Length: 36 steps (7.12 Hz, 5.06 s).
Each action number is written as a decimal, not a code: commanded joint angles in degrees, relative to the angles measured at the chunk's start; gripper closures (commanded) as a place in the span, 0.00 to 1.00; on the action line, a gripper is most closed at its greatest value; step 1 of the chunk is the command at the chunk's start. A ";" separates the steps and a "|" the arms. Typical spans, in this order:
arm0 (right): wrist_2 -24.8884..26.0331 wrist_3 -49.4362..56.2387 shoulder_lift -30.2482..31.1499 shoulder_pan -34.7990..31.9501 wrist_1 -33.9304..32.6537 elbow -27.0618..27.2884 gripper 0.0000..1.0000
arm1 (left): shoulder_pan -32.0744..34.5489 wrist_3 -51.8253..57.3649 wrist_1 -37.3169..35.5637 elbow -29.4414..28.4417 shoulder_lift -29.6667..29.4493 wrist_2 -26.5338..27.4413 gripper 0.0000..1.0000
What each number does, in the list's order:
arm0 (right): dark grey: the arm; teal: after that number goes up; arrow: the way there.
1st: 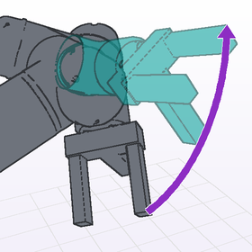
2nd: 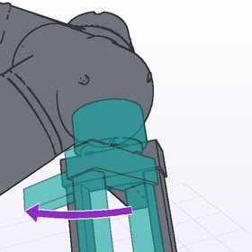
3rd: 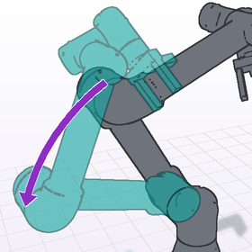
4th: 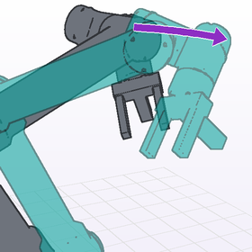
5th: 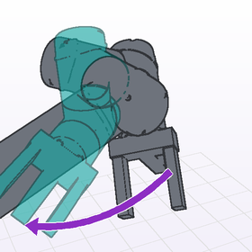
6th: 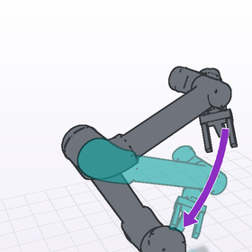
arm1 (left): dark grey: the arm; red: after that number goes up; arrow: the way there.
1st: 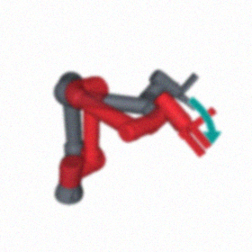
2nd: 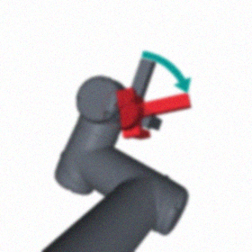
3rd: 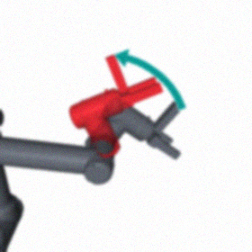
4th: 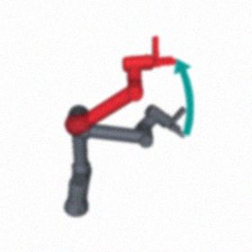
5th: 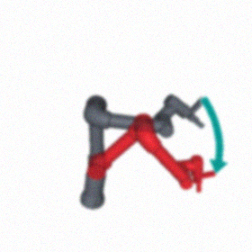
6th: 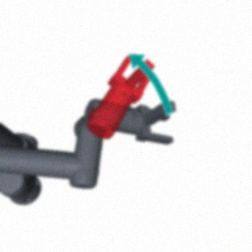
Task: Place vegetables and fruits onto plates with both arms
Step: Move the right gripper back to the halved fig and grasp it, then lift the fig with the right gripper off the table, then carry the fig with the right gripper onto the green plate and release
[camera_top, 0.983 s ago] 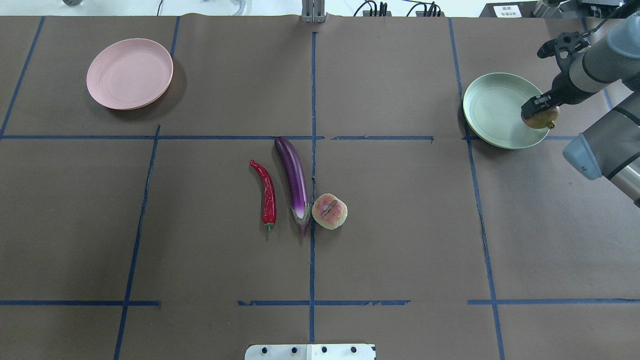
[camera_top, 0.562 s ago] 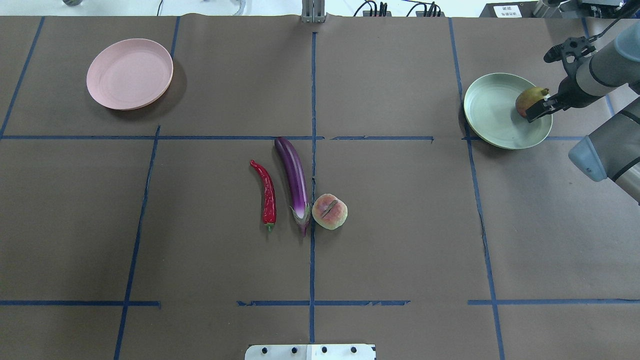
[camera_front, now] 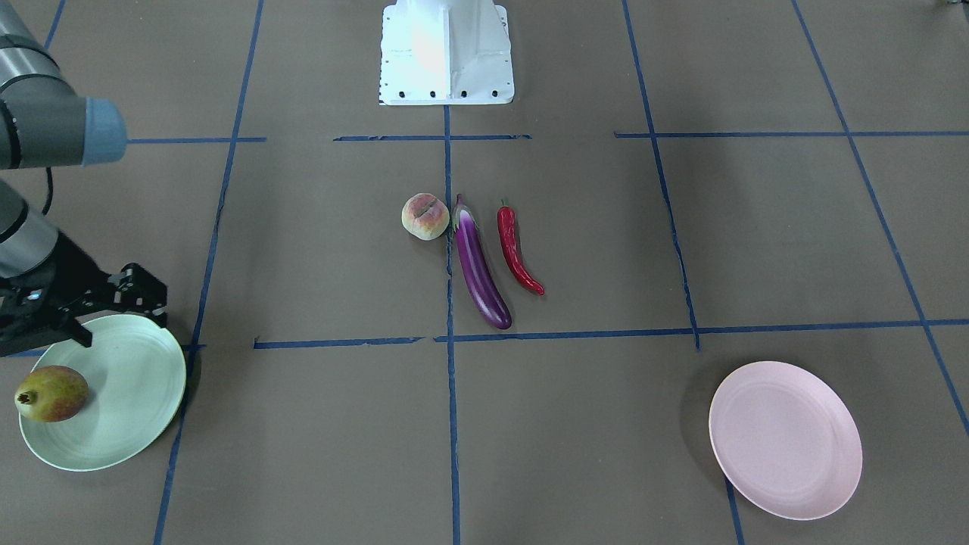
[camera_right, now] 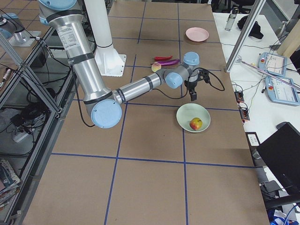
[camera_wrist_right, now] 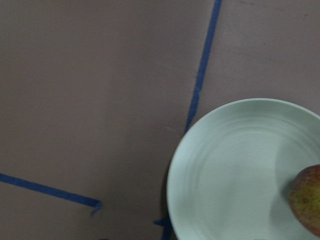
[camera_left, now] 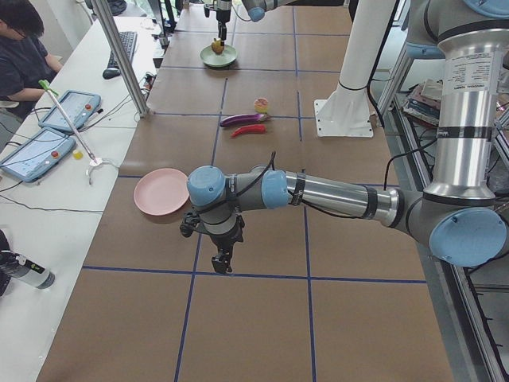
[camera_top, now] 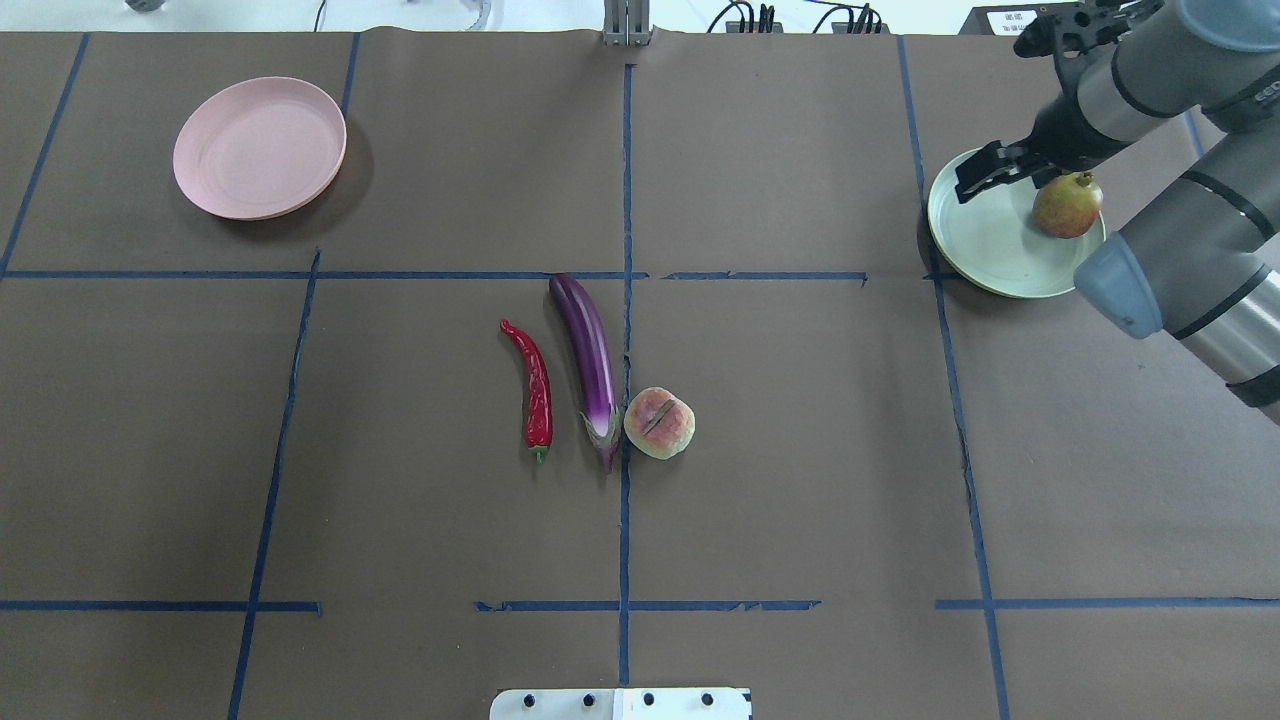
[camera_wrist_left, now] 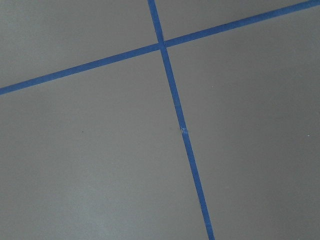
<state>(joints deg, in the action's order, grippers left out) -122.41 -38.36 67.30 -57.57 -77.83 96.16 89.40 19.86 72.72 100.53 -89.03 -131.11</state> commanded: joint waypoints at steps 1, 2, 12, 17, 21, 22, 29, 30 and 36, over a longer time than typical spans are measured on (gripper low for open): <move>10.53 -19.20 -5.13 13.89 -10.01 10.50 0.00 | -0.02 0.00 0.05 0.01 0.00 0.06 0.00; 17.66 -27.91 -9.51 20.41 -16.41 11.94 0.00 | -0.02 0.00 0.05 0.01 0.00 0.06 0.00; 36.89 -53.66 -23.53 37.88 -25.51 -4.57 0.00 | -0.02 0.00 -0.04 0.19 0.09 0.06 0.00; 37.16 -53.48 -24.14 39.64 -25.97 -6.94 0.00 | -0.10 0.09 0.05 -0.16 0.00 0.06 0.00; 36.46 -47.47 -23.36 37.38 -25.97 -2.94 0.97 | -0.19 0.09 0.05 -0.60 0.00 0.06 0.00; 36.28 -38.72 -18.91 35.35 -25.88 4.58 0.96 | -0.19 0.18 0.05 -0.69 0.00 0.06 0.00; 12.48 3.51 2.84 6.70 -6.90 1.17 0.93 | -0.90 0.00 0.05 -1.04 0.00 0.06 0.00; 11.85 4.51 4.49 5.38 -0.11 -3.47 0.93 | -0.90 0.00 0.05 -1.04 0.00 0.06 0.00; 7.28 9.10 4.69 0.35 5.50 -8.10 0.00 | -0.90 -0.08 0.05 -0.08 0.00 0.06 0.00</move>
<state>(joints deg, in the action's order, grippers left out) -114.53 -28.84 72.19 -57.03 -72.05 87.06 88.51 19.79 72.81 100.06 -89.03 -131.04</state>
